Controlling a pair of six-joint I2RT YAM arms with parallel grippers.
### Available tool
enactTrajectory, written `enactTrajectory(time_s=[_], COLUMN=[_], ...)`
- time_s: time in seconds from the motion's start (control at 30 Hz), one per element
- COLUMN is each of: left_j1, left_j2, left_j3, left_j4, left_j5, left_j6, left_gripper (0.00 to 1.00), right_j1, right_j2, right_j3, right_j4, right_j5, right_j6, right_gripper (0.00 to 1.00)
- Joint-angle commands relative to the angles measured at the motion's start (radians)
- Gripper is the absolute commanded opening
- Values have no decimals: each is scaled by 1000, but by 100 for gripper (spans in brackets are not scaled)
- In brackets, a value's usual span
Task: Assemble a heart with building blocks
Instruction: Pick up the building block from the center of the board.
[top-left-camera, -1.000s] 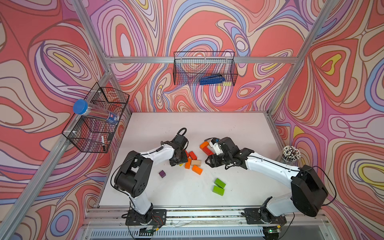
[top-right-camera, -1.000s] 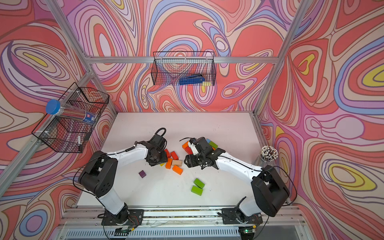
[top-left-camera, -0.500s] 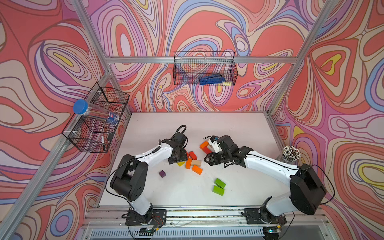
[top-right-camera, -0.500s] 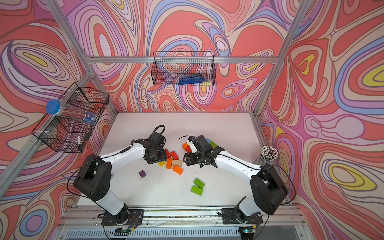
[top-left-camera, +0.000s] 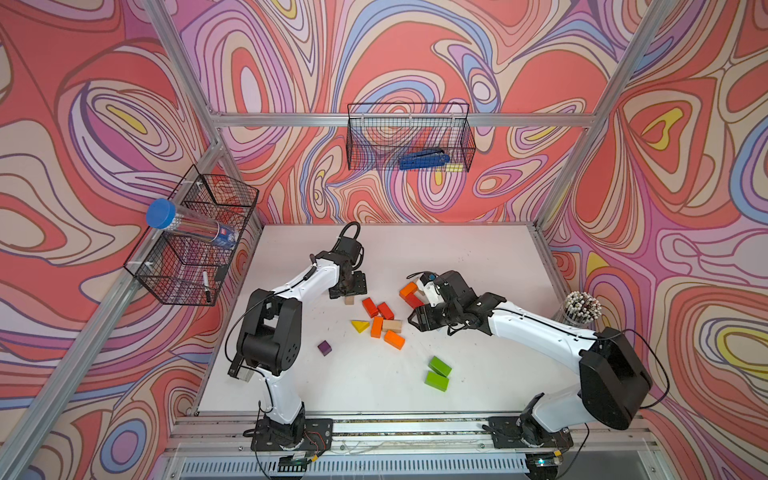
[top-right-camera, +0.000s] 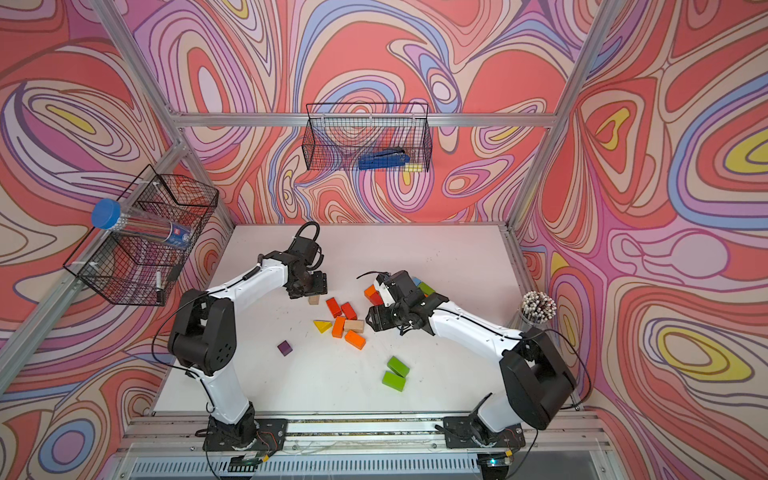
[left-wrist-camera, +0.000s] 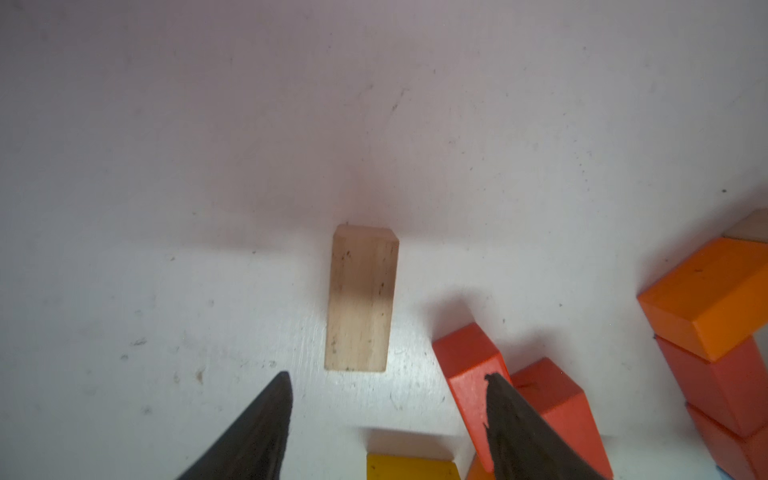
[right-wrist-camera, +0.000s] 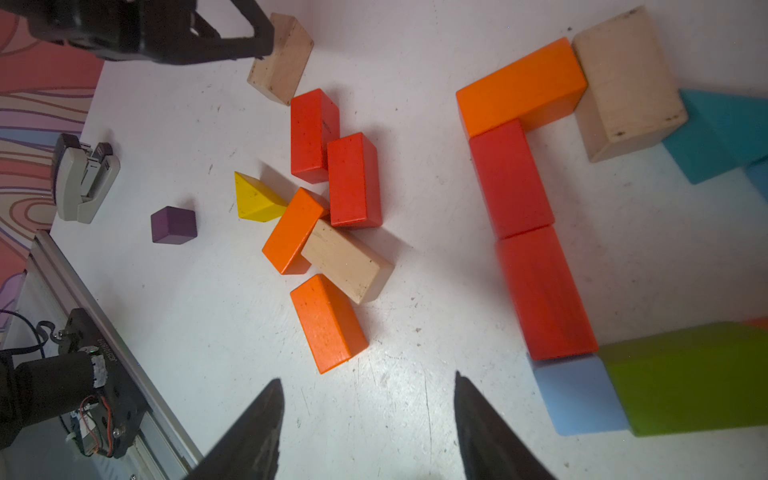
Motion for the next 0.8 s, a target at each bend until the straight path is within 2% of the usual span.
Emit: enactTrajectory(time_s=[0.0, 0.1, 0.27, 0.63, 0.77], left_j1=[10, 14, 36, 53, 59], left_j2=[77, 122, 166, 153, 132], left_j3=[69, 100, 126, 94, 70], left_j4=[-59, -71, -75, -28, -22], left_j5=[-20, -72, -74, -59, -59], left_j6=[51, 38, 16, 2, -21], left_gripper=[74, 74, 72, 41, 25], right_j1=[6, 6, 6, 6, 6], right_j2=[-16, -35, -41, -36, -33], right_j3=[-8, -22, -34, -43, -43], right_j4=[6, 11, 22, 33, 32], right_j5=[8, 7, -5, -3, -4], right_j6=[-1, -3, 0, -1, -2], right_gripper=[66, 67, 68, 70, 70])
